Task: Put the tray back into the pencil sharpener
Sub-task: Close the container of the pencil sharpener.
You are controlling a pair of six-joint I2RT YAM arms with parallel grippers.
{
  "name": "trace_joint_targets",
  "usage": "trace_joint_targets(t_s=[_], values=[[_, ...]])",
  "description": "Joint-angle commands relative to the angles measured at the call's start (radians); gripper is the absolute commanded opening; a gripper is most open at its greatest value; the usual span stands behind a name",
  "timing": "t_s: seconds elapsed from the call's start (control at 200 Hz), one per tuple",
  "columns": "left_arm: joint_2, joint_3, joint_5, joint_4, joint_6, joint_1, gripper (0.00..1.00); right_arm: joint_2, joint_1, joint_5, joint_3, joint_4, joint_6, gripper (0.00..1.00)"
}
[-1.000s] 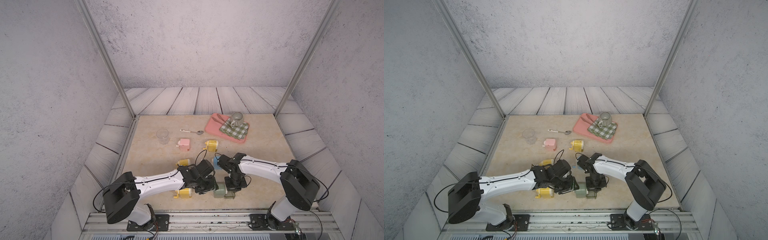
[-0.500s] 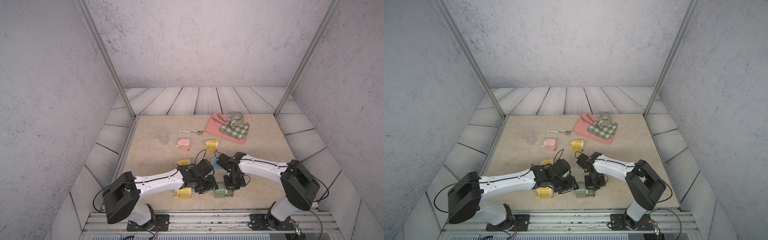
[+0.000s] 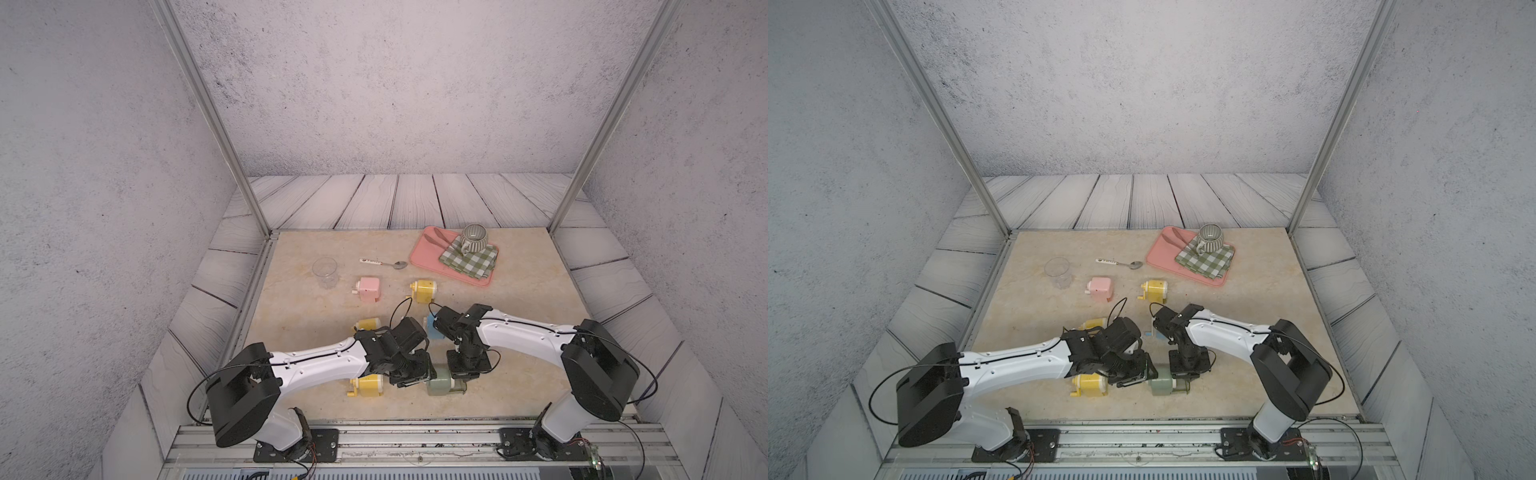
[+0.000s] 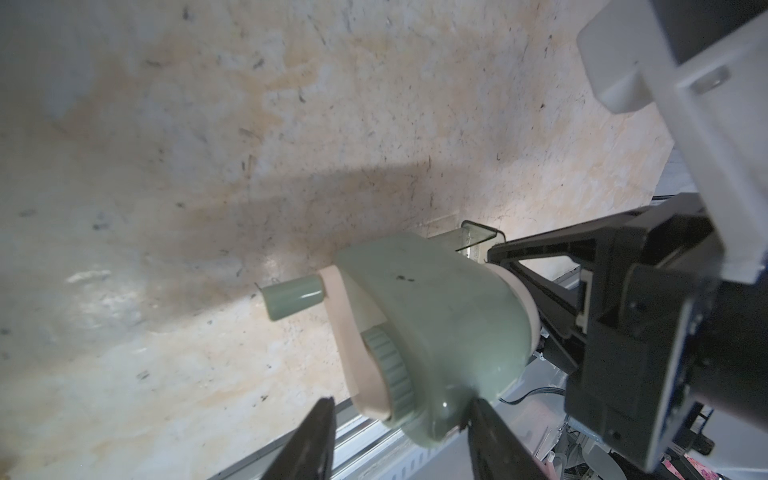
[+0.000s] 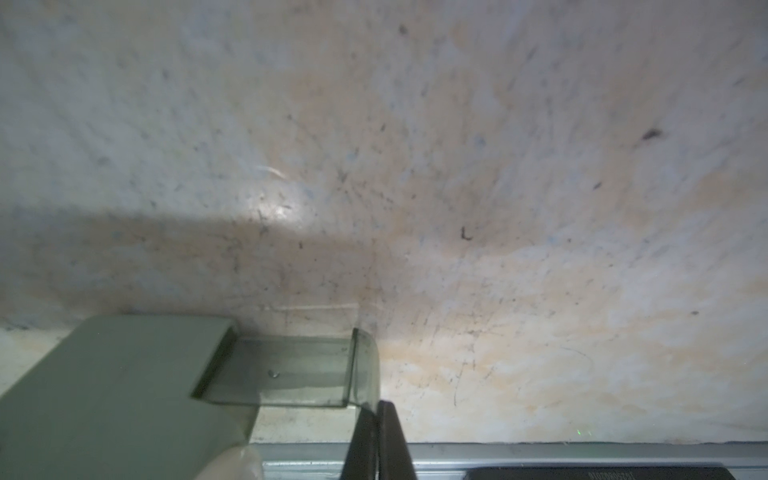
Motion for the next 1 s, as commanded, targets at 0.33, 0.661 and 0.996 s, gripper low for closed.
trace_joint_targets(t_s=[0.33, 0.661, 0.996], values=[[0.046, -0.035, -0.04, -0.141, 0.013, 0.008, 0.53, 0.006, 0.005, -0.049, 0.013, 0.028, 0.002, 0.0], [0.045, -0.041, -0.039, -0.136, 0.01, 0.008, 0.52, -0.017, 0.005, -0.109, -0.017, 0.086, -0.007, 0.0], [0.049, -0.041, -0.04, -0.132, 0.009, 0.006, 0.52, -0.053, 0.005, -0.121, -0.046, 0.097, -0.005, 0.0]])
